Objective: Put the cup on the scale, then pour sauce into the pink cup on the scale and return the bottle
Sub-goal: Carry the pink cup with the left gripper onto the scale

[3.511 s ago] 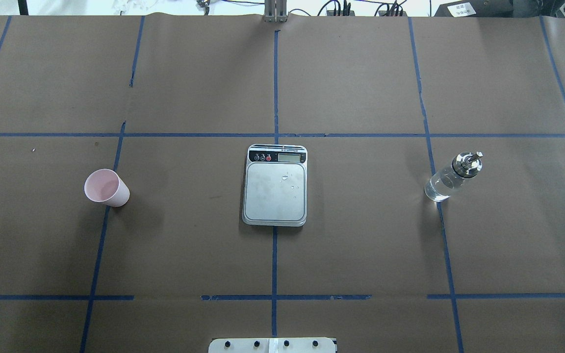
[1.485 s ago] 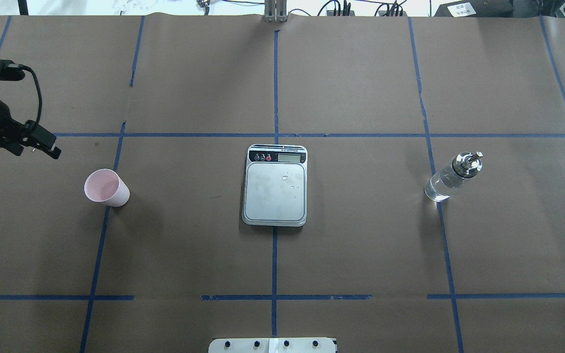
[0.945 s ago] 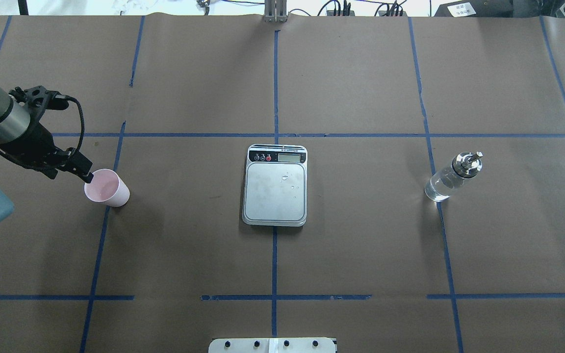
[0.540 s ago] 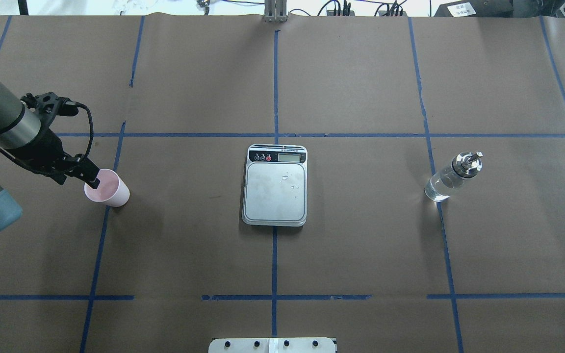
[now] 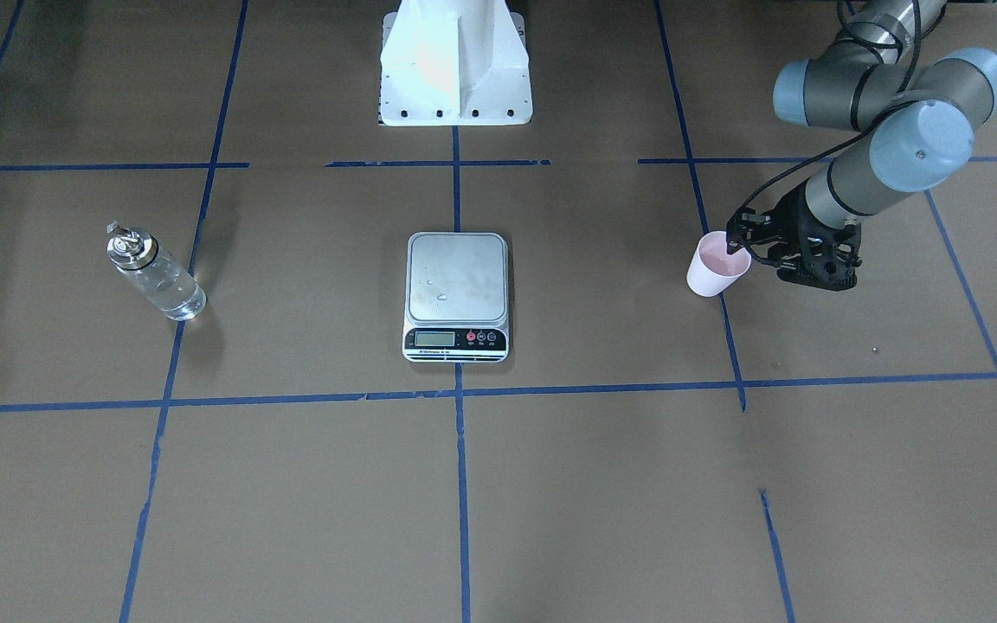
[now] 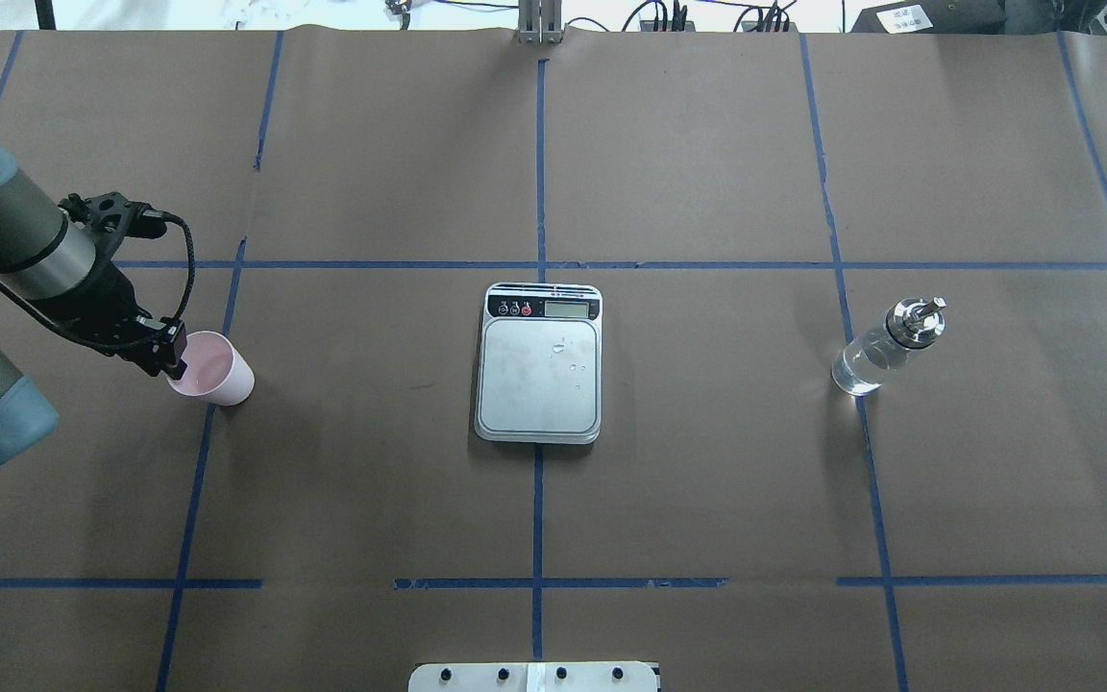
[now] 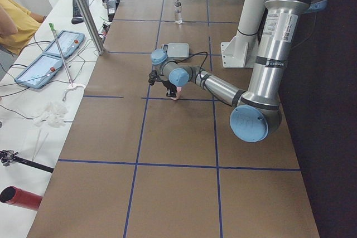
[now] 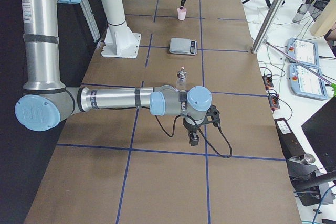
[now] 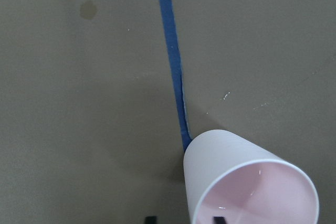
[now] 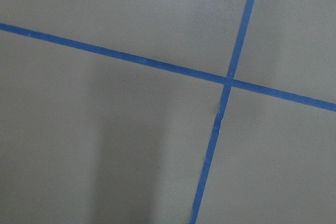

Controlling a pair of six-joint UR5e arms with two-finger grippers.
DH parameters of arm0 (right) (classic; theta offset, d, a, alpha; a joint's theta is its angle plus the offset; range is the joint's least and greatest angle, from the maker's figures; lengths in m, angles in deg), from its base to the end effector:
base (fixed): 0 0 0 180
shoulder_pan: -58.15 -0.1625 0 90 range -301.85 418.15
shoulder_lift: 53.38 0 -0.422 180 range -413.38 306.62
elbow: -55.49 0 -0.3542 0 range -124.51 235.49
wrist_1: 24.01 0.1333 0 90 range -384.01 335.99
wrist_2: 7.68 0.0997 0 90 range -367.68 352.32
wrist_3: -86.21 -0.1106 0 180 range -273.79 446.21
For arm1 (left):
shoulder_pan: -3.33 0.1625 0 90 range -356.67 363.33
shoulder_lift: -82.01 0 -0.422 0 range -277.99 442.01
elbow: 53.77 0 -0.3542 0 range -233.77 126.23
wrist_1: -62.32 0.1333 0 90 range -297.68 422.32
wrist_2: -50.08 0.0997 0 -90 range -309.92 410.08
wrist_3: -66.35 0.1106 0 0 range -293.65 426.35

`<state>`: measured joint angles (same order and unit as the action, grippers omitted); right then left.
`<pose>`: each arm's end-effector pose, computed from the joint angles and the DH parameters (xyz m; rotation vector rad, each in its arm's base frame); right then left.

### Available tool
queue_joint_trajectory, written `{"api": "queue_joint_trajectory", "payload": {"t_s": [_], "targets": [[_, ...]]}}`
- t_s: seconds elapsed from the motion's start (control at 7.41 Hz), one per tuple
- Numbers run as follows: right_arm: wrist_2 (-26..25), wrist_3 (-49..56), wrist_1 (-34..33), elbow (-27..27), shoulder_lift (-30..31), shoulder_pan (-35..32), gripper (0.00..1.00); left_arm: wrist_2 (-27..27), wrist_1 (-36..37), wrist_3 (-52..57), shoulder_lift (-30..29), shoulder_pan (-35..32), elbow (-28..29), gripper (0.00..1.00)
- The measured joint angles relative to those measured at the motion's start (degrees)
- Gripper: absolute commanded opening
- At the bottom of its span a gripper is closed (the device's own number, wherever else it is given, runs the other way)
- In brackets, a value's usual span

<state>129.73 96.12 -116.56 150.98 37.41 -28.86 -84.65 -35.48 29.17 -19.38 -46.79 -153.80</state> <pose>0.0284 -0.4517 0.6265 0.0854 -0.8256 -0.2276 0.3027 -0.4488 0.4667 -0.0973 0.8992 0.2428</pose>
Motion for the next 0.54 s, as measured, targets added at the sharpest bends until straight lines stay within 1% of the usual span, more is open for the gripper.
{"api": "queue_joint_trajectory", "payload": {"t_s": [0.14,0.41,0.54], "targets": [[-0.02,0.01,0.0,0.02,0.0,0.0,1.0,0.0,0.04,0.0,-0.43,0.01,0.52,0.0],[-0.02,0.01,0.02,0.24,0.0,0.0,1.0,0.08,0.28,-0.72,-1.62,-0.23,0.29,0.0],[0.0,0.03,0.2,0.55,-0.02,0.0,1.0,0.13,0.8,-2.42,-2.88,-0.84,-0.7,0.0]]}}
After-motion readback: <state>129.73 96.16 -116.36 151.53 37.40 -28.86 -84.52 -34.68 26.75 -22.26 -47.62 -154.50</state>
